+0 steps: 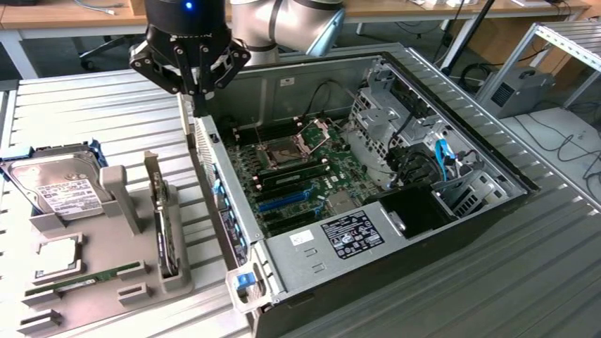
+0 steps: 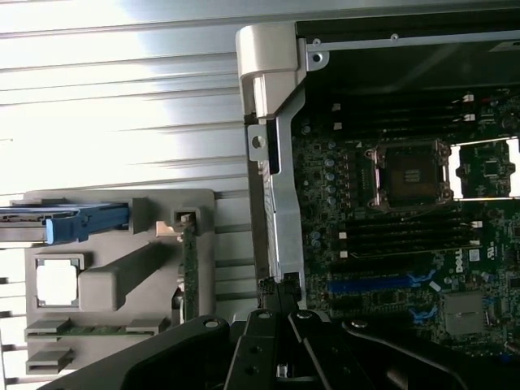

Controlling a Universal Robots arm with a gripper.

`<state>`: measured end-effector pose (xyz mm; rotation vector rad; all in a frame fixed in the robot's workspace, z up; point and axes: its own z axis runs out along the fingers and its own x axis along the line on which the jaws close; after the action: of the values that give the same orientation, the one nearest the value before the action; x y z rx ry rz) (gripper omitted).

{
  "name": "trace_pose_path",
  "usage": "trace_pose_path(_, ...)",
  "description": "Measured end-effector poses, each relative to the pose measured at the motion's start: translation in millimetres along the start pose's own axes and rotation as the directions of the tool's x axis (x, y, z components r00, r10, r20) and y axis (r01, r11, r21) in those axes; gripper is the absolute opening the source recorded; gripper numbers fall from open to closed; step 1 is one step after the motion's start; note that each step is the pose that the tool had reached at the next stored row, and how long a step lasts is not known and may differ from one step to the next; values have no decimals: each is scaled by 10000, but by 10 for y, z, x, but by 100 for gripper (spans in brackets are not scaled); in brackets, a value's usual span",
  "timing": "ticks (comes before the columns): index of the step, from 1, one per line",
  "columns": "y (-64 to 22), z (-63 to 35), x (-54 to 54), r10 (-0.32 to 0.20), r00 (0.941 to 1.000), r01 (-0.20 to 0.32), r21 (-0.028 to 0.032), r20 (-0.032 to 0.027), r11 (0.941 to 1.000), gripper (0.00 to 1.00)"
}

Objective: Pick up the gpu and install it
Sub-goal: 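Reach for the gpu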

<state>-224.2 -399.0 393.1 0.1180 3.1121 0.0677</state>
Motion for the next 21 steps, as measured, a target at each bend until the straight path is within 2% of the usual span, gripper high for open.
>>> trace_pose_path(21, -10, -4, 137, -1, 10000, 1, 0, 0, 10000, 11)
